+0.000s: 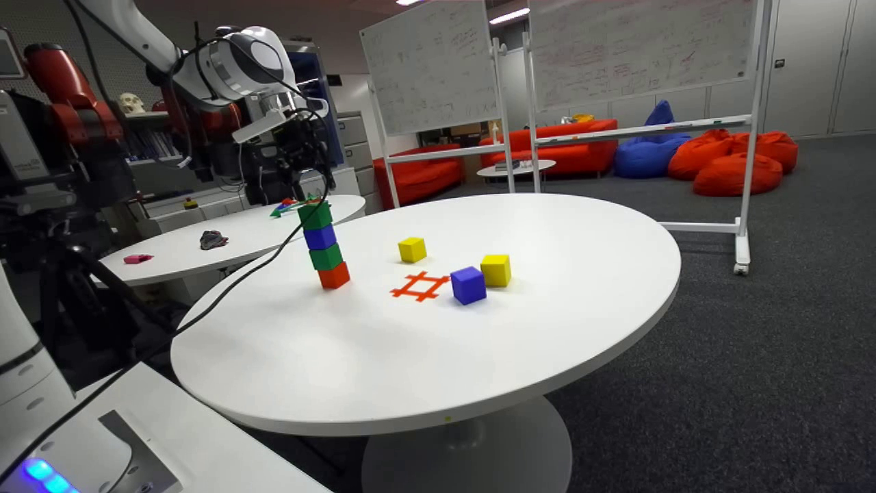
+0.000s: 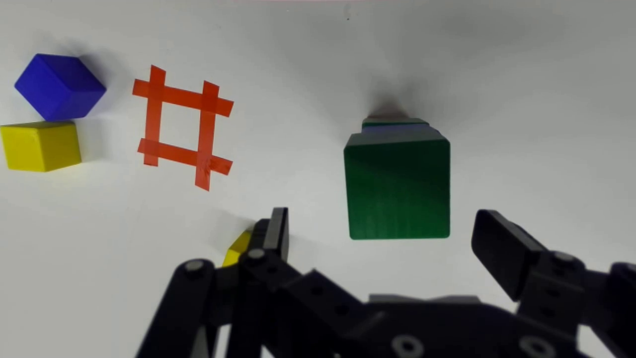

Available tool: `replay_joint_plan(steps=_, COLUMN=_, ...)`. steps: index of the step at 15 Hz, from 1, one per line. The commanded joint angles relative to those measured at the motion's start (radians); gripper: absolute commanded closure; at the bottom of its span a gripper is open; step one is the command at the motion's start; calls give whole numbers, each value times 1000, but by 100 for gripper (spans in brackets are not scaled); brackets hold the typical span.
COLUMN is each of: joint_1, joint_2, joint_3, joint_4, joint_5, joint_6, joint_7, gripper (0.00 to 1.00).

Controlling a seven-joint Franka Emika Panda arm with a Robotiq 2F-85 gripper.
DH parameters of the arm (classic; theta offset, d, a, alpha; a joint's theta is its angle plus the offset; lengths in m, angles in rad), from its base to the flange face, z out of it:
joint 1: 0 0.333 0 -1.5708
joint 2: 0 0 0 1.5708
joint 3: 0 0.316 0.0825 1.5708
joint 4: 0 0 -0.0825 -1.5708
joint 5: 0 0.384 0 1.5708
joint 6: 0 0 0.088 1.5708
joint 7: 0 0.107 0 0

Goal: Unstack all the toy blocks then put the orange block in the marked zone

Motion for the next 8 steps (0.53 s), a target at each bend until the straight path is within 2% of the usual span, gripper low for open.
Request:
replay_joint_plan(steps=1, joint_1=0, joint_2=3, joint_3=3, joint_4=4, joint_5=0, joint_6=-6, joint_7=-8, gripper=0)
replay_joint_plan(steps=8, joint_1=9, joint_2=26, joint_3=17, joint_4=16, joint_5=-2, joint_6=-24, joint_7=-32, gripper=0)
